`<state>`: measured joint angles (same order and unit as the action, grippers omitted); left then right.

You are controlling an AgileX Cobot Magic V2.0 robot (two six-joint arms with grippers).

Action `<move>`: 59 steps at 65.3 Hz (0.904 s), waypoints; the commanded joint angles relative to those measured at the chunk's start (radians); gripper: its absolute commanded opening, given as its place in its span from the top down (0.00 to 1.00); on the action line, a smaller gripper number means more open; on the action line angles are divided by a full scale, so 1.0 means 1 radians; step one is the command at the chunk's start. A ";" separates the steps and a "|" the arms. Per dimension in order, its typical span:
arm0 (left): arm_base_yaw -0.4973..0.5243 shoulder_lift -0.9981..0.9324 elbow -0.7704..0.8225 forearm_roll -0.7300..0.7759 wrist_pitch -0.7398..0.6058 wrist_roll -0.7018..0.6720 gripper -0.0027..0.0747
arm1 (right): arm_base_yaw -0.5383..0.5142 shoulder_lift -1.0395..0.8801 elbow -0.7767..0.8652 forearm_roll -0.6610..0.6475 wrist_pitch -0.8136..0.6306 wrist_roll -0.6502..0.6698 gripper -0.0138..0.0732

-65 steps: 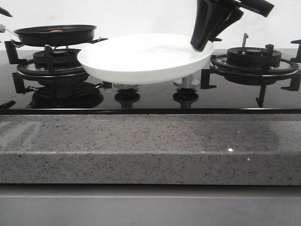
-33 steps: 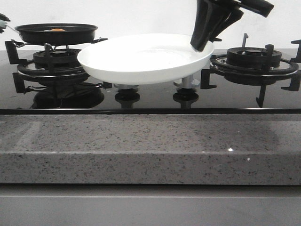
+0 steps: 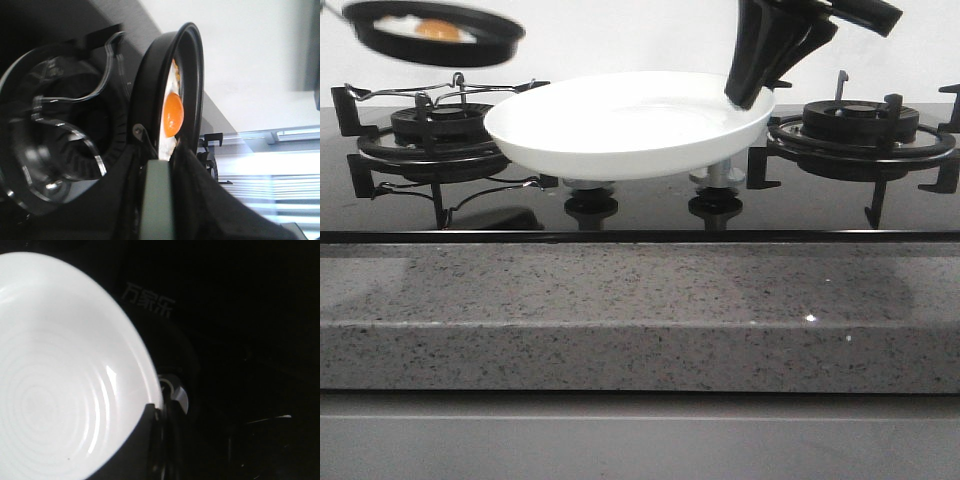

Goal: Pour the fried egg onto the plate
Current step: 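Lift the black pan with the left gripper over the held plate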

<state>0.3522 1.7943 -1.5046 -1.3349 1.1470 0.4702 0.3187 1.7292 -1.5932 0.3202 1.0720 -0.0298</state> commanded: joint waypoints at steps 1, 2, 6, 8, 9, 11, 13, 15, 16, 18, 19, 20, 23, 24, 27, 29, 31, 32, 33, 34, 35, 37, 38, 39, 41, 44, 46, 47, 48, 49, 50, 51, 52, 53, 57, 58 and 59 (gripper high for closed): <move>-0.037 -0.120 -0.032 -0.084 0.003 0.041 0.99 | -0.002 -0.044 -0.024 0.015 -0.027 -0.005 0.90; -0.044 -0.129 -0.032 -0.074 -0.003 0.046 0.99 | -0.002 -0.044 -0.024 0.015 -0.027 -0.005 0.90; -0.080 -0.169 -0.032 0.003 -0.042 0.046 0.99 | -0.002 -0.044 -0.024 0.015 -0.027 -0.005 0.90; -0.099 -0.187 -0.032 0.032 -0.057 0.046 0.99 | -0.002 -0.044 -0.024 0.015 -0.027 -0.005 0.90; -0.109 -0.196 -0.032 0.052 -0.066 0.046 0.99 | -0.002 -0.044 -0.024 0.015 -0.027 -0.005 0.90; -0.134 -0.217 -0.032 0.097 -0.083 0.046 0.99 | -0.002 -0.044 -0.024 0.015 -0.027 -0.005 0.90; -0.160 -0.239 -0.030 0.130 -0.093 0.046 0.99 | -0.002 -0.044 -0.024 0.015 -0.027 -0.005 0.90; -0.186 -0.261 -0.025 0.157 -0.105 0.046 0.99 | -0.002 -0.044 -0.024 0.015 -0.027 -0.005 0.90; -0.192 -0.270 -0.025 0.167 -0.110 0.046 0.99 | -0.002 -0.044 -0.024 0.015 -0.027 -0.005 0.90; -0.218 -0.292 -0.021 0.192 -0.123 0.046 0.99 | -0.002 -0.044 -0.024 0.015 -0.027 -0.005 0.90; -0.229 -0.301 -0.021 0.202 -0.129 0.046 0.99 | -0.002 -0.044 -0.024 0.015 -0.027 -0.005 0.90; -0.240 -0.309 -0.019 0.212 -0.135 0.046 0.99 | -0.002 -0.044 -0.024 0.015 -0.027 -0.005 0.90; -0.283 -0.342 -0.019 0.255 -0.156 0.046 0.99 | -0.002 -0.044 -0.024 0.015 -0.027 -0.005 0.90; -0.293 -0.351 -0.019 0.267 -0.162 0.046 0.99 | -0.002 -0.044 -0.024 0.015 -0.027 -0.005 0.90; -0.332 -0.374 -0.019 0.303 -0.184 0.046 0.99 | -0.002 -0.044 -0.024 0.015 -0.027 -0.005 0.90; -0.355 -0.393 -0.019 0.340 -0.200 0.060 0.99 | -0.002 -0.044 -0.024 0.015 -0.027 -0.005 0.90; -0.378 -0.407 -0.019 0.372 -0.216 0.079 0.99 | -0.002 -0.044 -0.024 0.015 -0.027 -0.005 0.90; -0.395 -0.413 -0.019 0.388 -0.225 0.087 0.99 | -0.002 -0.044 -0.024 0.015 -0.027 -0.005 0.90; -0.407 -0.419 -0.019 0.405 -0.233 0.087 0.99 | -0.002 -0.044 -0.024 0.015 -0.027 -0.005 0.90; -0.418 -0.425 -0.019 0.419 -0.244 0.087 0.99 | -0.002 -0.044 -0.024 0.015 -0.027 -0.005 0.90; -0.430 -0.430 -0.019 0.439 -0.251 0.087 0.99 | -0.002 -0.044 -0.024 0.015 -0.027 -0.005 0.90; -0.454 -0.442 -0.019 0.463 -0.262 0.091 0.99 | -0.002 -0.044 -0.024 0.015 -0.027 -0.005 0.90; -0.471 -0.449 -0.019 0.481 -0.269 0.098 0.99 | -0.002 -0.044 -0.024 0.015 -0.027 -0.005 0.90; -0.483 -0.453 -0.019 0.494 -0.273 0.103 0.99 | -0.002 -0.044 -0.024 0.015 -0.027 -0.005 0.90; -0.513 -0.460 -0.019 0.519 -0.283 0.118 0.99 | -0.002 -0.044 -0.024 0.015 -0.027 -0.005 0.90; -0.549 -0.472 -0.019 0.559 -0.301 0.130 0.99 | -0.002 -0.044 -0.024 0.015 -0.027 -0.005 0.90; -0.572 -0.480 -0.019 0.596 -0.313 0.130 0.99 | -0.002 -0.044 -0.024 0.015 -0.027 -0.005 0.90; -0.583 -0.481 -0.019 0.612 -0.319 0.130 0.99 | -0.002 -0.044 -0.024 0.015 -0.027 -0.005 0.90; -0.600 -0.484 -0.019 0.630 -0.324 0.131 0.99 | -0.002 -0.044 -0.024 0.015 -0.027 -0.005 0.90; -0.611 -0.489 -0.019 0.647 -0.330 0.131 0.99 | -0.002 -0.044 -0.024 0.015 -0.027 -0.005 0.90; -0.622 -0.492 -0.019 0.667 -0.342 0.131 0.99 | -0.002 -0.044 -0.024 0.015 -0.027 -0.005 0.90; -0.633 -0.494 -0.019 0.688 -0.348 0.131 0.99 | -0.002 -0.044 -0.024 0.015 -0.027 -0.005 0.90; -0.643 -0.497 -0.019 0.719 -0.357 0.131 0.99 | -0.002 -0.044 -0.024 0.015 -0.027 -0.005 0.90; -0.653 -0.501 -0.019 0.740 -0.366 0.131 0.99 | -0.002 -0.044 -0.024 0.015 -0.027 -0.005 0.90; -0.695 -0.505 -0.019 0.824 -0.403 0.131 0.99 | -0.002 -0.044 -0.024 0.015 -0.027 -0.005 0.90; -0.703 -0.505 -0.019 0.843 -0.411 0.131 0.99 | -0.002 -0.044 -0.024 0.015 -0.027 -0.005 0.90; -0.710 -0.507 -0.019 0.872 -0.418 0.131 0.99 | -0.002 -0.044 -0.024 0.015 -0.027 -0.005 0.90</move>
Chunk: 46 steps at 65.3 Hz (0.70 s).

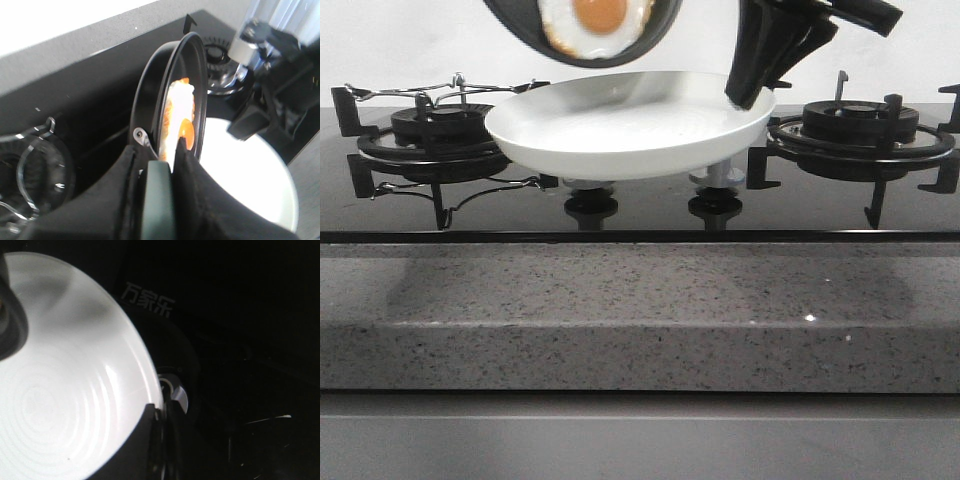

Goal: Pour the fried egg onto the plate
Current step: 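Lift the black pan with the left gripper over the held plate, then tilt the pan with the left gripper to slide the egg onto the plate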

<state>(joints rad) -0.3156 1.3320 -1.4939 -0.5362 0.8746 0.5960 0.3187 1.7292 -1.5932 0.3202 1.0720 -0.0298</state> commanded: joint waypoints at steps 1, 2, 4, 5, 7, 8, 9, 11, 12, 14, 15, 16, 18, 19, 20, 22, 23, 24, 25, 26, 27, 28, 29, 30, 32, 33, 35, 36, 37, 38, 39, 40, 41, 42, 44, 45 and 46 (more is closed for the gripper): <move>-0.049 -0.045 -0.030 0.090 -0.150 0.005 0.99 | -0.002 -0.044 -0.024 0.015 -0.027 -0.005 0.90; -0.055 -0.045 -0.030 0.105 -0.155 0.005 0.99 | -0.002 -0.044 -0.024 0.015 -0.027 -0.005 0.90; -0.067 -0.045 -0.030 0.125 -0.164 0.005 0.99 | -0.002 -0.044 -0.024 0.015 -0.027 -0.005 0.90; -0.072 -0.045 -0.030 0.132 -0.169 0.005 0.99 | -0.002 -0.044 -0.024 0.015 -0.027 -0.005 0.90; -0.078 -0.045 -0.030 0.142 -0.170 0.005 0.99 | -0.002 -0.044 -0.024 0.015 -0.027 -0.005 0.90; -0.081 -0.045 -0.030 0.142 -0.171 0.005 0.99 | -0.002 -0.044 -0.024 0.015 -0.027 -0.005 0.90; -0.082 -0.045 -0.030 0.142 -0.171 0.005 0.99 | -0.002 -0.044 -0.024 0.015 -0.027 -0.005 0.90; -0.088 -0.045 -0.030 0.142 -0.171 0.005 0.99 | -0.002 -0.044 -0.024 0.015 -0.027 -0.005 0.90; -0.091 -0.045 -0.030 0.142 -0.171 0.005 0.99 | -0.002 -0.044 -0.024 0.015 -0.027 -0.005 0.90; -0.097 -0.045 -0.030 0.142 -0.171 0.007 0.99 | -0.002 -0.044 -0.024 0.015 -0.027 -0.005 0.90; -0.100 -0.045 -0.030 0.142 -0.171 0.007 0.99 | -0.002 -0.044 -0.024 0.015 -0.027 -0.005 0.90; -0.103 -0.045 -0.030 0.142 -0.171 0.009 0.99 | -0.002 -0.044 -0.024 0.015 -0.027 -0.005 0.90; -0.108 -0.045 -0.030 0.142 -0.173 0.024 0.99 | -0.002 -0.044 -0.024 0.015 -0.027 -0.005 0.90; -0.110 -0.045 -0.030 0.142 -0.173 0.030 0.99 | -0.002 -0.044 -0.024 0.015 -0.027 -0.005 0.90; -0.112 -0.045 -0.030 0.142 -0.173 0.033 0.99 | -0.002 -0.044 -0.024 0.015 -0.027 -0.005 0.90; -0.117 -0.045 -0.030 0.144 -0.175 0.043 0.99 | -0.002 -0.044 -0.024 0.015 -0.027 -0.005 0.90; -0.119 -0.045 -0.030 0.144 -0.175 0.047 0.99 | -0.002 -0.044 -0.024 0.015 -0.027 -0.005 0.90; -0.121 -0.045 -0.030 0.144 -0.177 0.049 0.99 | -0.002 -0.044 -0.024 0.015 -0.027 -0.005 0.90; -0.121 -0.045 -0.030 0.144 -0.177 0.049 0.99 | -0.002 -0.044 -0.024 0.015 -0.027 -0.005 0.90; -0.121 -0.045 -0.030 0.144 -0.177 0.049 0.99 | -0.002 -0.044 -0.024 0.015 -0.027 -0.005 0.90; -0.121 -0.045 -0.030 0.144 -0.177 0.049 0.99 | -0.002 -0.044 -0.024 0.015 -0.027 -0.005 0.90; -0.121 -0.045 -0.030 0.144 -0.177 0.049 0.99 | -0.002 -0.044 -0.024 0.015 -0.027 -0.005 0.90; -0.121 -0.045 -0.031 0.144 -0.177 0.049 0.99 | -0.002 -0.044 -0.024 0.015 -0.027 -0.005 0.90; -0.121 -0.045 -0.031 0.144 -0.177 0.049 0.99 | -0.002 -0.044 -0.024 0.015 -0.027 -0.005 0.90; -0.121 -0.045 -0.031 0.146 -0.177 0.049 0.99 | -0.002 -0.044 -0.024 0.015 -0.027 -0.005 0.90; -0.121 -0.045 -0.031 0.149 -0.177 0.049 0.99 | -0.002 -0.044 -0.024 0.015 -0.027 -0.005 0.90; -0.121 -0.045 -0.031 0.160 -0.177 0.049 0.99 | -0.002 -0.044 -0.024 0.015 -0.027 -0.005 0.90; -0.121 -0.045 -0.031 0.165 -0.177 0.049 0.99 | -0.002 -0.044 -0.024 0.015 -0.027 -0.005 0.90; -0.121 -0.045 -0.031 0.171 -0.177 0.049 0.99 | -0.002 -0.044 -0.024 0.015 -0.027 -0.005 0.90; -0.121 -0.045 -0.031 0.173 -0.177 0.049 0.99 | -0.002 -0.044 -0.024 0.015 -0.027 -0.005 0.90; -0.121 -0.045 -0.031 0.176 -0.177 0.049 0.99 | -0.002 -0.044 -0.024 0.015 -0.027 -0.005 0.90; -0.121 -0.045 -0.031 0.177 -0.177 0.049 0.99 | -0.002 -0.044 -0.024 0.015 -0.027 -0.005 0.90; -0.121 -0.045 -0.031 0.180 -0.177 0.049 0.99 | -0.002 -0.044 -0.024 0.015 -0.027 -0.005 0.90; -0.121 -0.045 -0.031 0.180 -0.177 0.049 0.99 | -0.002 -0.044 -0.024 0.015 -0.027 -0.005 0.90; -0.121 -0.045 -0.031 0.180 -0.177 0.049 0.99 | -0.002 -0.044 -0.024 0.015 -0.027 -0.005 0.90; -0.121 -0.045 -0.031 0.182 -0.177 0.049 0.99 | -0.002 -0.044 -0.024 0.015 -0.027 -0.005 0.90; -0.121 -0.045 -0.031 0.182 -0.177 0.049 0.99 | -0.002 -0.044 -0.024 0.015 -0.027 -0.005 0.90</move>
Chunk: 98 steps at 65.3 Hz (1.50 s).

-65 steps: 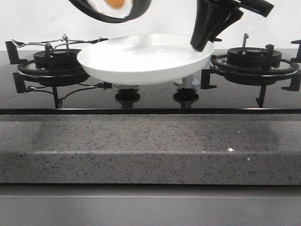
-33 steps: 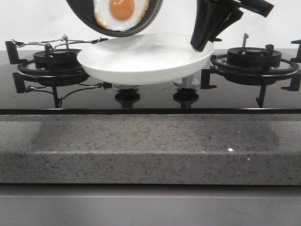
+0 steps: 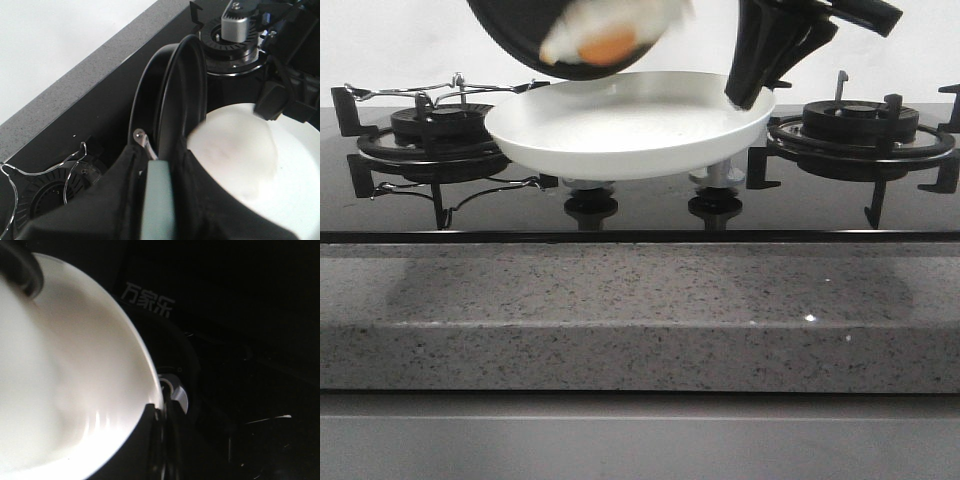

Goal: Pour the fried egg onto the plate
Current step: 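Tilt the pan with the left gripper to slide the egg onto the plate, then lower the empty pan back onto its burner with the left gripper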

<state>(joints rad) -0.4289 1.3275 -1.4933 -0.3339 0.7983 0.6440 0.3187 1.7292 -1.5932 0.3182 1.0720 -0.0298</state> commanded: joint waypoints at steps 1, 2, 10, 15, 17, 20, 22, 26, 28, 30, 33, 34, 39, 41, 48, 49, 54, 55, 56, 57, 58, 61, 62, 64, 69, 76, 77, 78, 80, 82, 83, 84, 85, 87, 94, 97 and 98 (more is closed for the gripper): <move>-0.006 -0.040 -0.032 -0.018 -0.101 0.001 0.99 | -0.002 -0.044 -0.024 0.018 -0.027 -0.005 0.90; -0.006 -0.040 -0.032 -0.015 -0.101 0.001 0.99 | -0.002 -0.044 -0.024 0.018 -0.027 -0.005 0.90; 0.038 -0.040 -0.032 -0.015 -0.099 -0.027 0.99 | -0.002 -0.044 -0.024 0.018 -0.027 -0.005 0.90; 0.088 -0.040 -0.032 -0.027 -0.101 -0.085 0.99 | -0.002 -0.044 -0.024 0.018 -0.027 -0.005 0.90; 0.120 -0.038 -0.032 -0.050 -0.099 -0.093 0.99 | -0.002 -0.044 -0.024 0.018 -0.027 -0.005 0.90; 0.167 -0.034 -0.032 -0.112 -0.090 -0.092 0.99 | -0.002 -0.044 -0.024 0.018 -0.027 -0.005 0.90; 0.212 -0.032 -0.032 -0.157 -0.086 -0.092 0.99 | -0.002 -0.044 -0.024 0.018 -0.027 -0.005 0.90; 0.291 -0.016 -0.032 -0.273 -0.066 -0.092 0.99 | -0.002 -0.044 -0.024 0.018 -0.027 -0.005 0.90; 0.333 -0.007 -0.032 -0.330 -0.053 -0.092 0.99 | -0.002 -0.044 -0.024 0.018 -0.027 -0.005 0.90; 0.374 0.006 -0.032 -0.388 -0.030 -0.092 0.99 | -0.002 -0.044 -0.024 0.018 -0.027 -0.005 0.90; 0.438 0.031 -0.032 -0.465 -0.004 -0.092 0.99 | -0.002 -0.044 -0.024 0.018 -0.027 -0.005 0.90; 0.458 0.039 -0.032 -0.488 0.006 -0.092 0.99 | -0.002 -0.044 -0.024 0.018 -0.027 -0.005 0.90; 0.533 0.093 -0.032 -0.623 0.068 -0.092 0.99 | -0.002 -0.044 -0.024 0.018 -0.027 -0.005 0.90; 0.563 0.116 -0.032 -0.677 0.090 -0.092 0.99 | -0.002 -0.044 -0.024 0.018 -0.027 -0.005 0.90; 0.649 0.211 -0.032 -0.852 0.151 -0.092 0.99 | -0.004 -0.044 -0.024 0.018 -0.027 -0.005 0.90; 0.660 0.222 -0.032 -0.882 0.158 -0.092 0.99 | -0.004 -0.044 -0.024 0.018 -0.027 -0.005 0.90; 0.707 0.281 -0.032 -0.978 0.203 -0.092 0.99 | -0.004 -0.044 -0.024 0.018 -0.027 -0.005 0.90; 0.717 0.298 -0.032 -0.996 0.215 -0.092 0.99 | -0.004 -0.044 -0.024 0.018 -0.027 -0.005 0.90; 0.724 0.310 -0.032 -1.023 0.227 -0.092 0.99 | -0.004 -0.044 -0.024 0.018 -0.027 -0.005 0.90; 0.734 0.327 -0.032 -1.039 0.244 -0.092 0.99 | -0.004 -0.044 -0.024 0.018 -0.027 -0.005 0.90; 0.738 0.332 -0.032 -1.054 0.249 -0.092 0.99 | -0.004 -0.044 -0.024 0.018 -0.027 -0.005 0.90; 0.759 0.370 -0.032 -1.095 0.290 -0.092 0.99 | -0.004 -0.044 -0.024 0.018 -0.027 -0.005 0.90; 0.764 0.380 -0.032 -1.112 0.300 -0.094 0.99 | -0.004 -0.044 -0.024 0.018 -0.027 -0.005 0.90; 0.774 0.400 -0.032 -1.129 0.319 -0.098 0.99 | -0.004 -0.044 -0.024 0.018 -0.027 -0.005 0.90; 0.799 0.444 -0.032 -1.138 0.348 -0.146 0.99 | -0.005 -0.044 -0.024 0.018 -0.027 -0.005 0.90; 0.818 0.478 -0.032 -1.138 0.376 -0.161 0.99 | -0.005 -0.044 -0.024 0.018 -0.027 -0.005 0.90; 0.818 0.482 -0.032 -1.138 0.383 -0.161 0.99 | -0.005 -0.044 -0.024 0.018 -0.027 -0.005 0.90; 0.818 0.485 -0.032 -1.138 0.390 -0.161 0.99 | -0.005 -0.044 -0.024 0.018 -0.027 -0.005 0.90; 0.818 0.492 -0.032 -1.138 0.403 -0.161 0.99 | -0.005 -0.044 -0.024 0.018 -0.027 -0.005 0.90; 0.818 0.493 -0.032 -1.135 0.408 -0.161 0.98 | -0.005 -0.044 -0.024 0.018 -0.027 -0.005 0.90; 0.818 0.495 -0.032 -1.133 0.408 -0.161 0.98 | -0.005 -0.044 -0.024 0.018 -0.027 -0.005 0.90; 0.818 0.497 -0.032 -1.131 0.408 -0.161 0.97 | -0.005 -0.044 -0.024 0.018 -0.027 -0.005 0.90; 0.818 0.499 -0.032 -1.131 0.406 -0.161 0.97 | -0.005 -0.044 -0.024 0.018 -0.027 -0.005 0.90; 0.818 0.501 -0.032 -1.131 0.403 -0.161 0.95 | -0.005 -0.044 -0.024 0.018 -0.027 -0.005 0.90; 0.818 0.511 -0.032 -1.137 0.399 -0.161 0.80 | -0.005 -0.044 -0.024 0.018 -0.027 -0.005 0.90; 0.818 0.511 -0.032 -1.137 0.401 -0.161 0.70 | -0.005 -0.044 -0.024 0.018 -0.027 -0.005 0.90; 0.818 0.511 -0.032 -1.135 0.401 -0.161 0.66 | -0.005 -0.044 -0.024 0.018 -0.027 -0.005 0.90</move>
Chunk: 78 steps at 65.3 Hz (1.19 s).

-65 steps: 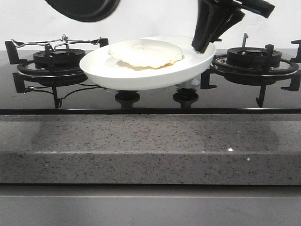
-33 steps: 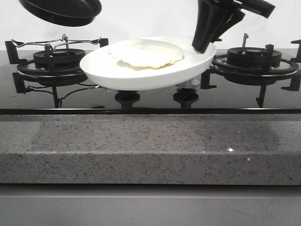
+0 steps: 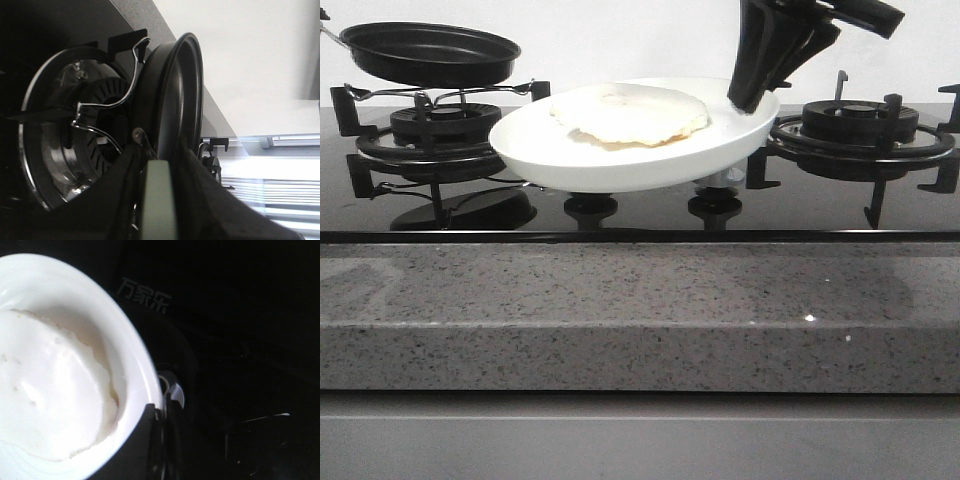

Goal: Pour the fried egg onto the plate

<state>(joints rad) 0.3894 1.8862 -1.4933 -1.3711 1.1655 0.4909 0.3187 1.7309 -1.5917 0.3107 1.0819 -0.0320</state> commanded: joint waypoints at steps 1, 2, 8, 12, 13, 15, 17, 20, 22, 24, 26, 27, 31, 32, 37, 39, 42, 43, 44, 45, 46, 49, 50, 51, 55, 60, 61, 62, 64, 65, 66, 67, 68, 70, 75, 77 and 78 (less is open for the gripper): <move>0.000 -0.048 -0.032 -0.097 0.034 -0.008 0.66 | -0.005 -0.046 -0.025 0.025 -0.037 -0.003 0.90; 0.000 -0.048 -0.032 -0.097 0.034 -0.008 0.63 | -0.005 -0.046 -0.025 0.025 -0.037 -0.003 0.90; 0.000 -0.048 -0.032 -0.087 0.026 -0.008 0.44 | -0.005 -0.046 -0.025 0.025 -0.037 -0.003 0.90; 0.000 -0.048 -0.032 -0.074 0.016 -0.008 0.37 | -0.005 -0.046 -0.025 0.025 -0.037 -0.003 0.90; 0.000 -0.048 -0.032 -0.068 0.013 -0.008 0.37 | -0.005 -0.046 -0.025 0.025 -0.037 -0.003 0.90; 0.000 -0.048 -0.034 -0.058 0.012 -0.008 0.35 | -0.005 -0.046 -0.025 0.025 -0.037 -0.003 0.90; 0.000 -0.048 -0.036 -0.044 0.009 -0.008 0.35 | -0.005 -0.046 -0.025 0.025 -0.037 -0.003 0.90; 0.002 -0.048 -0.043 -0.018 0.006 -0.008 0.35 | -0.005 -0.046 -0.025 0.025 -0.037 -0.003 0.90; 0.005 -0.048 -0.049 -0.001 0.002 -0.008 0.35 | -0.005 -0.046 -0.025 0.025 -0.037 -0.003 0.90; 0.010 -0.048 -0.058 0.017 -0.001 -0.008 0.35 | -0.005 -0.046 -0.025 0.025 -0.037 -0.003 0.90; 0.012 -0.048 -0.064 0.037 -0.003 -0.008 0.35 | -0.005 -0.046 -0.025 0.025 -0.037 -0.003 0.90; 0.017 -0.048 -0.068 0.043 -0.003 -0.008 0.35 | -0.005 -0.046 -0.025 0.025 -0.037 -0.003 0.90; 0.034 -0.050 -0.083 0.063 0.001 -0.008 0.35 | -0.005 -0.046 -0.025 0.025 -0.037 -0.003 0.90; 0.038 -0.050 -0.086 0.066 0.000 -0.008 0.35 | -0.005 -0.046 -0.025 0.025 -0.037 -0.003 0.90; 0.060 -0.056 -0.103 0.084 0.007 -0.010 0.35 | -0.004 -0.046 -0.025 0.025 -0.036 -0.003 0.90; 0.070 -0.058 -0.112 0.093 0.010 -0.010 0.35 | -0.004 -0.046 -0.025 0.025 -0.036 -0.003 0.90; 0.079 -0.066 -0.124 0.117 0.014 -0.019 0.35 | -0.004 -0.046 -0.025 0.025 -0.036 -0.003 0.90; 0.081 -0.068 -0.129 0.127 0.013 -0.026 0.35 | -0.004 -0.046 -0.025 0.025 -0.036 -0.003 0.90; 0.082 -0.070 -0.133 0.133 0.013 -0.029 0.35 | -0.004 -0.046 -0.025 0.025 -0.036 -0.003 0.90; 0.082 -0.075 -0.138 0.151 0.013 -0.035 0.35 | -0.004 -0.046 -0.025 0.025 -0.036 -0.003 0.90; 0.082 -0.079 -0.143 0.164 0.011 -0.037 0.35 | -0.004 -0.046 -0.025 0.025 -0.036 -0.003 0.90; 0.083 -0.096 -0.160 0.211 -0.001 -0.041 0.35 | -0.004 -0.046 -0.025 0.025 -0.036 -0.003 0.90; 0.083 -0.099 -0.164 0.217 -0.001 -0.043 0.35 | -0.004 -0.046 -0.025 0.025 -0.036 -0.003 0.90; 0.081 -0.105 -0.168 0.228 -0.007 -0.050 0.35 | -0.004 -0.046 -0.025 0.025 -0.036 -0.003 0.90; 0.073 -0.135 -0.184 0.275 -0.021 -0.060 0.35 | -0.004 -0.046 -0.025 0.025 -0.036 -0.003 0.90; 0.059 -0.178 -0.206 0.311 -0.030 -0.062 0.35 | -0.004 -0.046 -0.025 0.025 -0.036 -0.003 0.90; 0.055 -0.188 -0.211 0.319 -0.033 -0.062 0.35 | -0.004 -0.046 -0.025 0.025 -0.036 -0.003 0.90; 0.050 -0.197 -0.215 0.329 -0.032 -0.062 0.35 | -0.004 -0.046 -0.025 0.025 -0.036 -0.003 0.90; 0.039 -0.217 -0.224 0.351 -0.035 -0.064 0.35 | -0.004 -0.046 -0.025 0.025 -0.036 -0.003 0.90; 0.029 -0.228 -0.228 0.365 -0.035 -0.064 0.35 | -0.004 -0.046 -0.025 0.025 -0.036 -0.003 0.90; 0.021 -0.244 -0.230 0.386 -0.035 -0.064 0.35 | -0.004 -0.046 -0.025 0.025 -0.036 -0.003 0.90; 0.012 -0.256 -0.232 0.402 -0.035 -0.064 0.35 | -0.004 -0.046 -0.025 0.025 -0.036 -0.003 0.90; 0.002 -0.268 -0.234 0.417 -0.035 -0.065 0.35 | -0.004 -0.046 -0.025 0.025 -0.036 -0.003 0.90; -0.024 -0.300 -0.234 0.461 -0.035 -0.065 0.35 | -0.004 -0.046 -0.025 0.025 -0.036 -0.003 0.90; -0.105 -0.371 -0.234 0.590 -0.047 -0.078 0.36 | -0.004 -0.046 -0.025 0.025 -0.036 -0.003 0.90; -0.151 -0.402 -0.234 0.676 -0.057 -0.109 0.36 | -0.004 -0.046 -0.025 0.025 -0.036 -0.003 0.90; -0.161 -0.408 -0.234 0.695 -0.061 -0.124 0.36 | -0.004 -0.046 -0.025 0.025 -0.036 -0.003 0.90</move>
<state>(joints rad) 0.3137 1.5882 -1.6948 -0.7785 1.1403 0.4195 0.3187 1.7309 -1.5917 0.3107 1.0819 -0.0320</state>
